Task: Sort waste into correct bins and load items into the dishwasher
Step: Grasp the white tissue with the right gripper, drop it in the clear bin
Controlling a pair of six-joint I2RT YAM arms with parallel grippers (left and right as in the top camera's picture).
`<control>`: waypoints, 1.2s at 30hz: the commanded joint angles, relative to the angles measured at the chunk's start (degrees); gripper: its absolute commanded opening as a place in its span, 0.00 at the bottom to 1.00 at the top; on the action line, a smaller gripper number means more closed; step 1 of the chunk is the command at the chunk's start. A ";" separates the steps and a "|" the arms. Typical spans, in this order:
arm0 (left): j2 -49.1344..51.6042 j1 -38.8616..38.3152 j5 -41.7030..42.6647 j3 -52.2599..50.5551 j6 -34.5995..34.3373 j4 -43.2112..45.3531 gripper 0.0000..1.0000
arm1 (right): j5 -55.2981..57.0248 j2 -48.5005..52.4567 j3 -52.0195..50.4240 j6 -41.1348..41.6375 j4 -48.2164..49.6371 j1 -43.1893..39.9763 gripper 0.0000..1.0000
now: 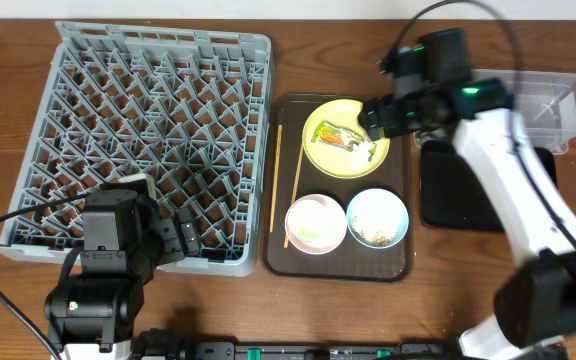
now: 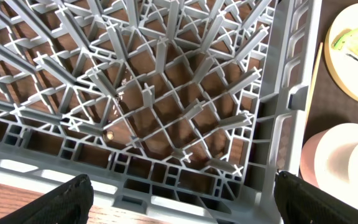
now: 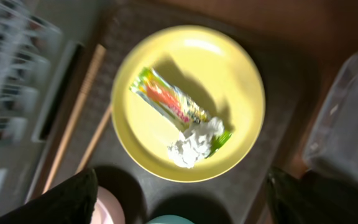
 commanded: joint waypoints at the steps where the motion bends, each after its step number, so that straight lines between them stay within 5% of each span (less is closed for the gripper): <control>1: -0.11 -0.07 -0.07 1.14 -0.70 -0.11 0.93 | 7.26 3.63 0.70 7.37 -0.22 2.49 0.76; 10: -0.11 -0.07 -0.07 1.11 -0.70 -0.11 0.93 | 9.14 14.49 0.70 15.67 0.39 5.68 0.70; 22: -0.11 -0.07 -0.07 1.11 -0.70 -0.13 0.93 | 8.94 15.96 1.55 16.72 0.09 5.42 0.01; 36: -0.11 -0.07 -0.07 1.11 -0.70 -0.09 0.93 | 30.53 -3.43 7.63 11.96 -0.70 -4.37 0.01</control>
